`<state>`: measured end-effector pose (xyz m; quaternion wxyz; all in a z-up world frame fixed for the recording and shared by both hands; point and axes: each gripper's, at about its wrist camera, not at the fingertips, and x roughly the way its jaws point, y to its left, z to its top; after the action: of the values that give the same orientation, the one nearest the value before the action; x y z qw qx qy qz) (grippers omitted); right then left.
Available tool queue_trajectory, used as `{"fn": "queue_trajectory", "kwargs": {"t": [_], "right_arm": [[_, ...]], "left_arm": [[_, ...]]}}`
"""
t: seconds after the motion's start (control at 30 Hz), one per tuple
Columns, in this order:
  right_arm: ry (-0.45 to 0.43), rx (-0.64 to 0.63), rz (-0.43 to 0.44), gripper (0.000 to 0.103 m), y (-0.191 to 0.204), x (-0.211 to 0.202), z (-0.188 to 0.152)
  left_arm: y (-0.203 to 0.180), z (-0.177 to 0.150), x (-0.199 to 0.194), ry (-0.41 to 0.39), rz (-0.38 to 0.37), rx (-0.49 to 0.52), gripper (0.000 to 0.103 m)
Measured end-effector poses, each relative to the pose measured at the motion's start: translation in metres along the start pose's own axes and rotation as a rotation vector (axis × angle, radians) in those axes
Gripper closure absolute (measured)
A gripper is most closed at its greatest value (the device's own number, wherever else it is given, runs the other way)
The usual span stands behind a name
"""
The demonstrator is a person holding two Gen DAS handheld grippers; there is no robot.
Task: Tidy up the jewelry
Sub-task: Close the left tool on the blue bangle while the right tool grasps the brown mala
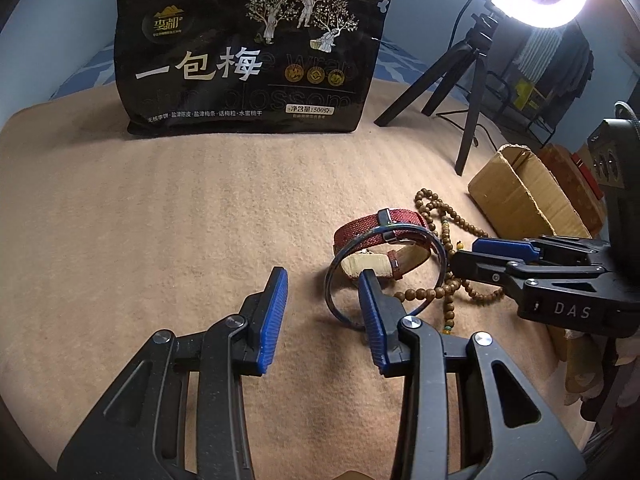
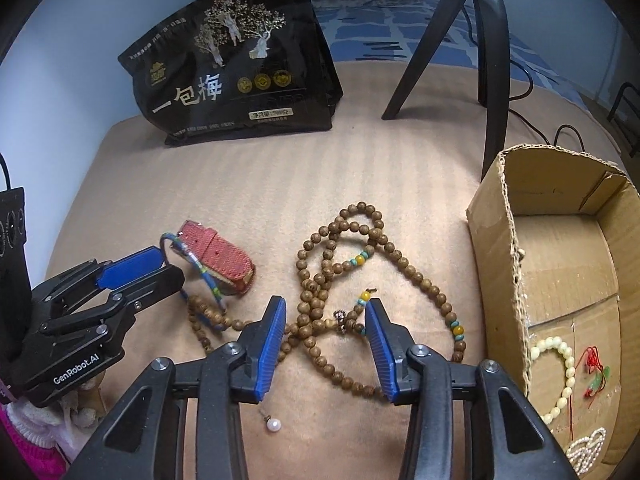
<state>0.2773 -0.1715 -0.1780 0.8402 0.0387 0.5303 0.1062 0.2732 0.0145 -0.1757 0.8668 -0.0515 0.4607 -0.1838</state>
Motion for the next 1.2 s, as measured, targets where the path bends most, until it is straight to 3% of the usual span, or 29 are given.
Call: {"fn": "queue_trajectory", "kwargs": {"t": [0.07, 0.2, 0.37, 0.47, 0.83, 0.9, 1.07, 1.2], "right_arm": [[0.005, -0.004, -0.007, 0.060, 0.001, 0.004, 0.000], [0.014, 0.003, -0.013, 0.060, -0.001, 0.010, 0.001], [0.014, 0.007, -0.020, 0.060, -0.002, 0.012, 0.003], [0.012, 0.000, -0.029, 0.060, 0.000, 0.015, 0.004], [0.015, -0.060, -0.080, 0.056, 0.013, 0.023, 0.004], [0.012, -0.077, -0.094, 0.060, 0.016, 0.023, 0.004], [-0.001, -0.085, -0.092, 0.087, 0.015, 0.020, 0.002], [-0.001, -0.063, -0.065, 0.093, 0.010, 0.017, 0.003]], "left_arm": [[-0.001, 0.000, 0.002, 0.003, -0.003, 0.006, 0.073], [-0.002, 0.000, 0.007, 0.001, -0.013, 0.007, 0.074], [-0.004, 0.001, 0.012, 0.006, -0.019, 0.009, 0.091], [-0.005, 0.001, 0.013, 0.009, -0.025, 0.012, 0.095], [-0.004, 0.001, 0.009, 0.006, -0.028, 0.015, 0.097], [-0.004, 0.001, 0.009, 0.005, -0.029, 0.014, 0.097], [-0.006, 0.000, 0.007, 0.011, -0.036, 0.018, 0.100], [-0.008, -0.001, 0.002, 0.007, -0.038, 0.018, 0.101]]}}
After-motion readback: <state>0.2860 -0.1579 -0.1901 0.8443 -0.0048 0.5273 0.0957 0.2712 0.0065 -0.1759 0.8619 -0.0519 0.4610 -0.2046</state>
